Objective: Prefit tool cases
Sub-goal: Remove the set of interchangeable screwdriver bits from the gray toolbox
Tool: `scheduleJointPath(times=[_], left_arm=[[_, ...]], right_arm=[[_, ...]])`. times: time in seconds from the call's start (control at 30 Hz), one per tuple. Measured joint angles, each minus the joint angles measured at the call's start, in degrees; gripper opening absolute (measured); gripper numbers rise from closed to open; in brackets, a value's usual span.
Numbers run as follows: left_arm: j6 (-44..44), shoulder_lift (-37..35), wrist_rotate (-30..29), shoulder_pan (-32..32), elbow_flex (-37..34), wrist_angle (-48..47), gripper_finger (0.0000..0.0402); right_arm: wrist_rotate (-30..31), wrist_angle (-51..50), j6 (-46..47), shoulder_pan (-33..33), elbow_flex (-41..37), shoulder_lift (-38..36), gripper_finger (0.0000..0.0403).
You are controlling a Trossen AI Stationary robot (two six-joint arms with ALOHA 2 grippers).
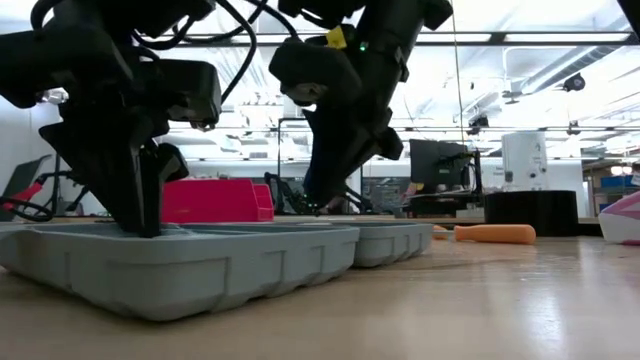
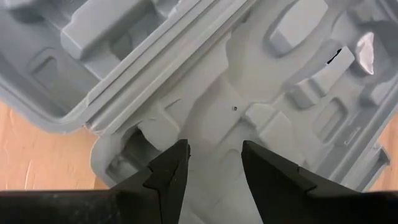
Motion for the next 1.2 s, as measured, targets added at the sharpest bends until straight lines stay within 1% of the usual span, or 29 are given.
scheduleJointPath(times=[0.1,0.17,0.3,0.47,0.53,0.63,0.77,0.9,1.2], left_arm=[[-0.02,0.0,0.0,0.02,0.0,-0.03,0.0158],[-0.02,0.0,0.0,0.01,0.0,-0.03,0.0158],[-0.02,0.0,0.0,0.02,0.0,-0.04,0.0158],[-0.04,0.0,0.02,0.02,0.0,-0.07,0.0158],[-0.07,0.0,0.01,0.02,0.0,-0.09,0.0158],[-0.06,0.0,0.0,0.02,0.0,-0.11,0.0158],[-0.07,0.0,0.02,0.02,0.0,-0.06,0.0158],[-0.07,0.0,0.04,0.02,0.0,-0.09,0.0158],[-0.08,0.0,0.22,0.02,-0.02,-0.12,0.0158]], right_arm=[[-0.16,-0.52,-0.54,-0.13,-0.03,-0.04,0.0008],[-0.71,-0.57,-0.58,-0.46,-0.11,0.28,0.002],[-2.04,-0.19,-0.57,-0.99,-0.2,1.28,0.0063],[-2.18,0.05,0.62,-1.49,-0.22,2.98,0.0123],[-2.23,1.35,0.7,-1.6,-0.22,3.39,0.0139],[-2.29,2.96,0.06,-1.66,-0.41,3.45,0.0153],[-2.18,4.98,-0.96,-2.16,-0.61,3.45,0.015],[-3.76,5.49,-0.92,-3.0,-0.88,4.09,0.0128],[-4.96,6.1,-0.96,-2.99,-0.99,4.96,0.008]])
